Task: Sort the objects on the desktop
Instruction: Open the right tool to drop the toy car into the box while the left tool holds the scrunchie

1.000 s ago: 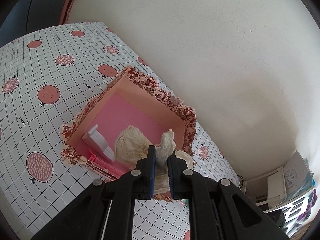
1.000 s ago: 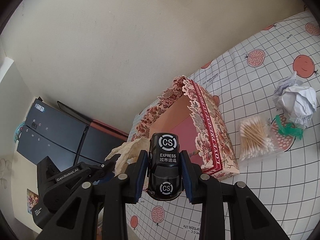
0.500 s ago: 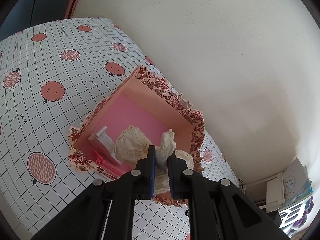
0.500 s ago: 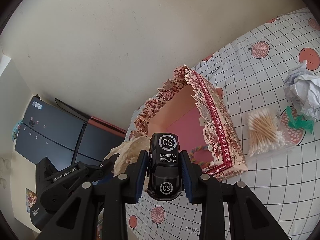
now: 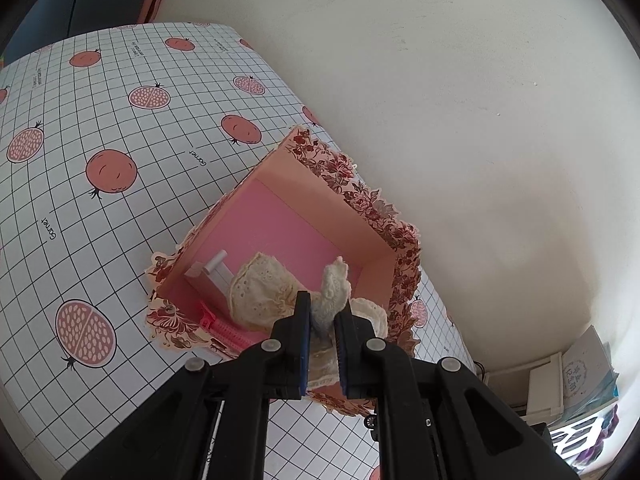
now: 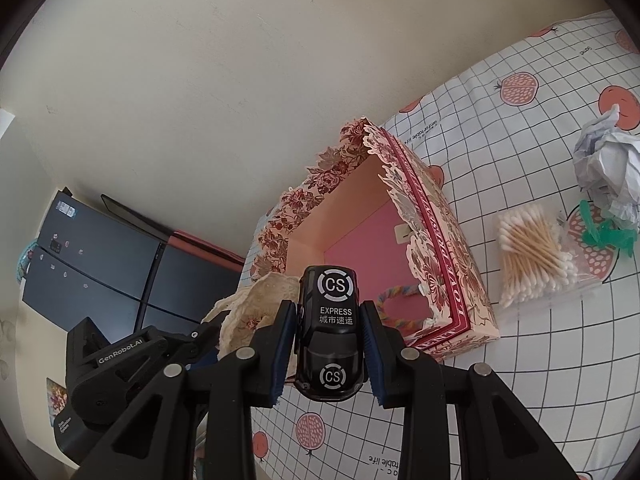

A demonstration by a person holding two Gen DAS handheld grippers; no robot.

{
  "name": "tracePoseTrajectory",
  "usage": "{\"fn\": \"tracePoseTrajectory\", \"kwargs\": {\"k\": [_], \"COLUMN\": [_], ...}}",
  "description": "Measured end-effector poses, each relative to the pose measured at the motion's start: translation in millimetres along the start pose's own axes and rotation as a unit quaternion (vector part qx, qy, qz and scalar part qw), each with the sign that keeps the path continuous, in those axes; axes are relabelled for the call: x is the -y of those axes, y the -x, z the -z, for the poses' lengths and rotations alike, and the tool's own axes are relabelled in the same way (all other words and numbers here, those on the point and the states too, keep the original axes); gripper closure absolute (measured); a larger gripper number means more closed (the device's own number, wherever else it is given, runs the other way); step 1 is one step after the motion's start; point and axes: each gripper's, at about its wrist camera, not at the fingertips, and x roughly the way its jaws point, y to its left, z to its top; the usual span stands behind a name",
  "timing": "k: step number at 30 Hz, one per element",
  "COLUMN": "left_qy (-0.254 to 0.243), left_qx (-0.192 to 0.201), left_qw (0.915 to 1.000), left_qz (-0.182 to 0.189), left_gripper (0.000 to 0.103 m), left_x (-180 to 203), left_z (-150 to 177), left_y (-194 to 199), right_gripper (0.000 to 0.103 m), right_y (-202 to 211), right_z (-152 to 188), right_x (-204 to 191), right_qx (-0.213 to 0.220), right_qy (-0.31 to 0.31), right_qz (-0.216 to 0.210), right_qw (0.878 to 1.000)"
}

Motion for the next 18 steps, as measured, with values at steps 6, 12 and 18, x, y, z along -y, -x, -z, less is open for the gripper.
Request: {"fn": "tracePoseTrajectory", "kwargs": {"k": [6, 12, 18], "left_qy": [0.007, 0.010, 0.011], "left_qx": [-0.005, -0.008, -0.011], "left_qw": [1.0000, 0.9999, 0.9999], "left_qz": [0.000, -0.002, -0.003], "left_gripper": [0.092, 0.092, 0.092], "left_x": [-3.8, -6.1, -6.7], "left_z": [-0.5, -1.1, -0.2], "left_y": [-2.2, -3.2, -4.5], "right_gripper": [0.067, 0.066, 0.066], "right_y": [-2.1, -3.2, -3.1], "right_z": [1.0, 1.3, 1.5], "right_x": [0.8, 0.8, 0.5], "right_qx": [-0.001, -0.002, -0.003], "right_qy": [-0.002, -0.002, -0.001], "right_qz": [0.006, 0.005, 0.005], "right_qw": [1.000, 1.000, 1.000]}}
